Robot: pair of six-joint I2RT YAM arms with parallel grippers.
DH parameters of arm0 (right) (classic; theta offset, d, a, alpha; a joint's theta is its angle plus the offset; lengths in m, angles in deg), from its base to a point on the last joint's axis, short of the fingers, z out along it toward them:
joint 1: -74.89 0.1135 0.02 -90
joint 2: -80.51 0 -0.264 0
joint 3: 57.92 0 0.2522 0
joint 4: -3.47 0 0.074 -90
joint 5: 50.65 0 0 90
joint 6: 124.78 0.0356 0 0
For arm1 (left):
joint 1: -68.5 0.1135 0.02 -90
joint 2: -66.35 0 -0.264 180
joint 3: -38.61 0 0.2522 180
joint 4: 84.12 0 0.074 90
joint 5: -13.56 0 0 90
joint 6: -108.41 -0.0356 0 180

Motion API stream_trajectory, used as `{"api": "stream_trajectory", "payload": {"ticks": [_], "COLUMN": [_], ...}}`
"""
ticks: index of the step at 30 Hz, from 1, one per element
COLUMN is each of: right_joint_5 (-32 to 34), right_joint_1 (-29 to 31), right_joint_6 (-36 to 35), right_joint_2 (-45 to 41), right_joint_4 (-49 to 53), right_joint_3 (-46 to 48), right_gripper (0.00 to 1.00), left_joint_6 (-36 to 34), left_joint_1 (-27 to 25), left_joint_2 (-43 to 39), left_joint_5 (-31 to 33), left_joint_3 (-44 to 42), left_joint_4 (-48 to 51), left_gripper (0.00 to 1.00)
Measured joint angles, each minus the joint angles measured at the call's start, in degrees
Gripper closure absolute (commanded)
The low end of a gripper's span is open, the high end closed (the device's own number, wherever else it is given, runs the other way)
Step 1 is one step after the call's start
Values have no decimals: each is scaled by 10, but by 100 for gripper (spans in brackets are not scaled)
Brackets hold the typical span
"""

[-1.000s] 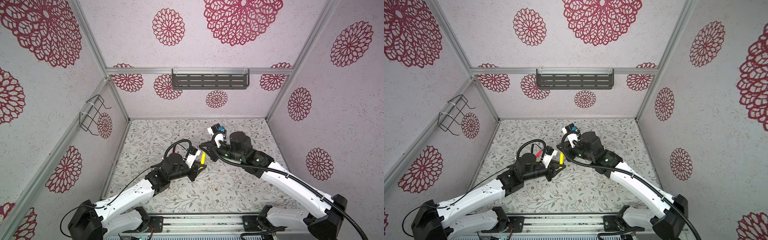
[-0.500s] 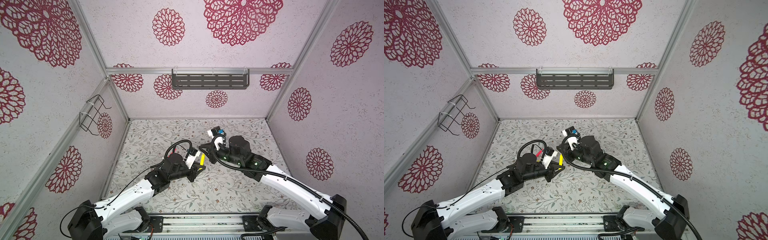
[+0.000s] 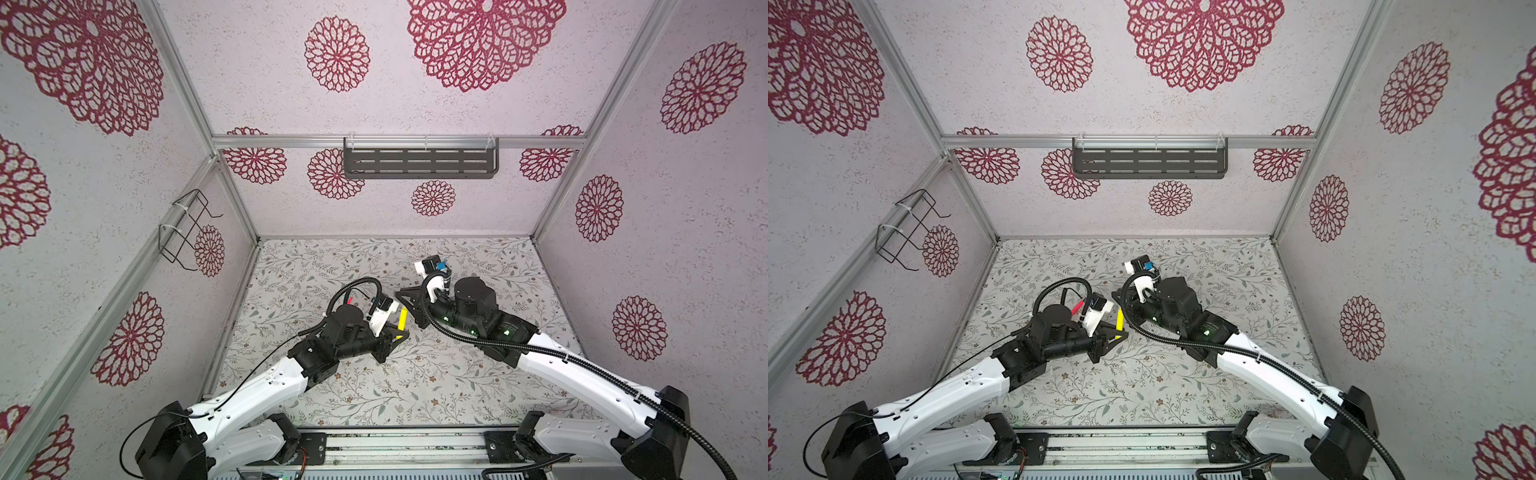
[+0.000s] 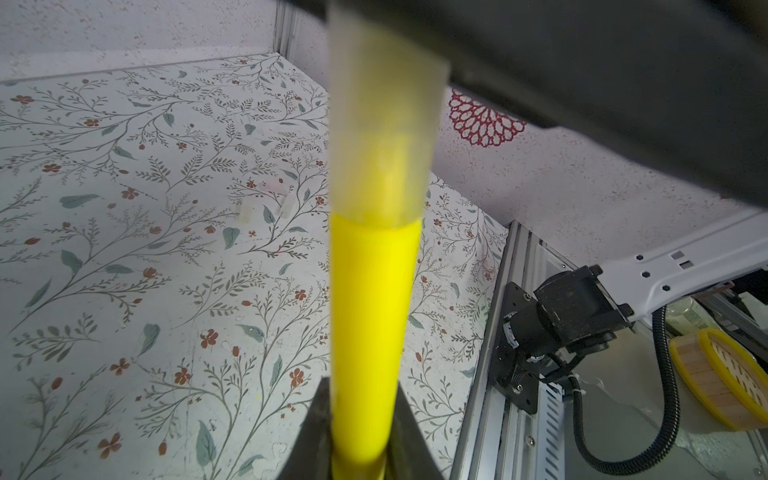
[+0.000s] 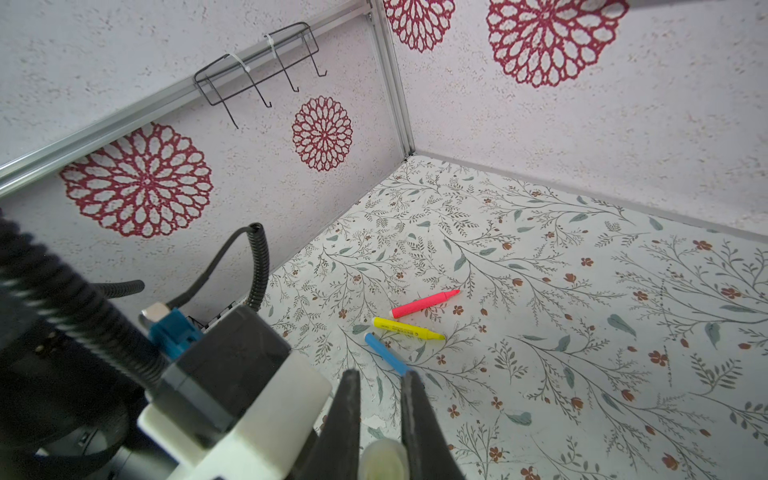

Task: Insert the pens into the pen caps
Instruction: 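Press the cap down onto the highlighter held upright by the left gripper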

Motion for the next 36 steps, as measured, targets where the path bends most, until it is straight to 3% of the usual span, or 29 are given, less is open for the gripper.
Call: {"api": "stream_trajectory", "payload": {"ticks": [36], "right_joint_5": [104], "right_joint_1": [74], "right_joint_6": [38], "right_joint_2": [12], "right_joint_4": [-49], "right_joint_3": [24], "right_gripper": [100], "left_joint_6": [-12], "left_joint_1": [22], "left_joint_2": [-48], "left_joint_5": [-20], "left_joint_3": [0], "left_joint_4": [88], "left_gripper": [100]}}
